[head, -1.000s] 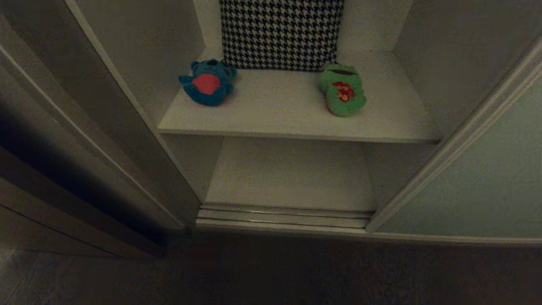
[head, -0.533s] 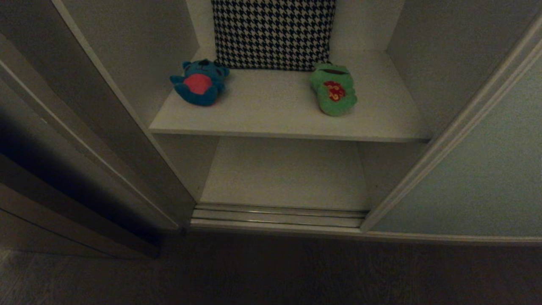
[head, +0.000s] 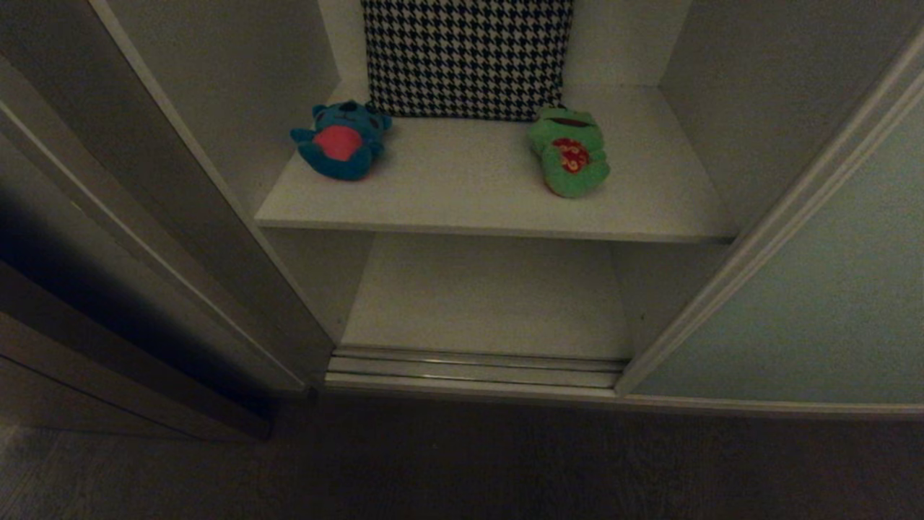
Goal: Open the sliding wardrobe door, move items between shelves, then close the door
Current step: Close the door
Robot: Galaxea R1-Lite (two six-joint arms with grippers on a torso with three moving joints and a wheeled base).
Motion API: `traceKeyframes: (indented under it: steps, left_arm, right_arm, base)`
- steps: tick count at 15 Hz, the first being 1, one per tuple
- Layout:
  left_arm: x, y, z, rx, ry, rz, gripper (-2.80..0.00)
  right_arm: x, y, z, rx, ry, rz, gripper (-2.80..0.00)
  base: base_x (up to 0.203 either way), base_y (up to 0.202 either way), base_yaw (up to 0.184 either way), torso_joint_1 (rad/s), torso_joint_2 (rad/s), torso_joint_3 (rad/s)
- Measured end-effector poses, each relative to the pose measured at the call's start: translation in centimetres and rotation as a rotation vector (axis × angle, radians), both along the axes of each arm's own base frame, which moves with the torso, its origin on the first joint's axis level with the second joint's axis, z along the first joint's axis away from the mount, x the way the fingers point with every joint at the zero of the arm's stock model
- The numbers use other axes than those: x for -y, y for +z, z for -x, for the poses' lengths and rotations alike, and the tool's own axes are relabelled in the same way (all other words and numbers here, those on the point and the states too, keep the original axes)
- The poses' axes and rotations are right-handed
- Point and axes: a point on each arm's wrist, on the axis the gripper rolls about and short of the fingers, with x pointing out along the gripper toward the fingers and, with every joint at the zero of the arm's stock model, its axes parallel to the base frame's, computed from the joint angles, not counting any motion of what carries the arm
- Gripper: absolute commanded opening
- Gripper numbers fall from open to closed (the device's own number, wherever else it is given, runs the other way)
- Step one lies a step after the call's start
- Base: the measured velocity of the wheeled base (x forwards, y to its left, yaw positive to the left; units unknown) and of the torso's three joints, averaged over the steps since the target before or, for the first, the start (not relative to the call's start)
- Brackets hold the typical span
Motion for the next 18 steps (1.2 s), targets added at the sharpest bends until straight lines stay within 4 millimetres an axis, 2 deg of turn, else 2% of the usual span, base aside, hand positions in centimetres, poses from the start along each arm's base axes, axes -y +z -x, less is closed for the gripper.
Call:
traceKeyframes:
  steps: [18]
  left_arm:
    - [0.00, 0.00, 0.00, 0.000, 0.000, 0.000, -2.80]
  right_arm:
    - [0.00, 0.00, 0.00, 0.000, -0.001, 0.003, -2.80]
  base:
    - [0.000, 0.000, 0.000, 0.000, 0.00, 0.000]
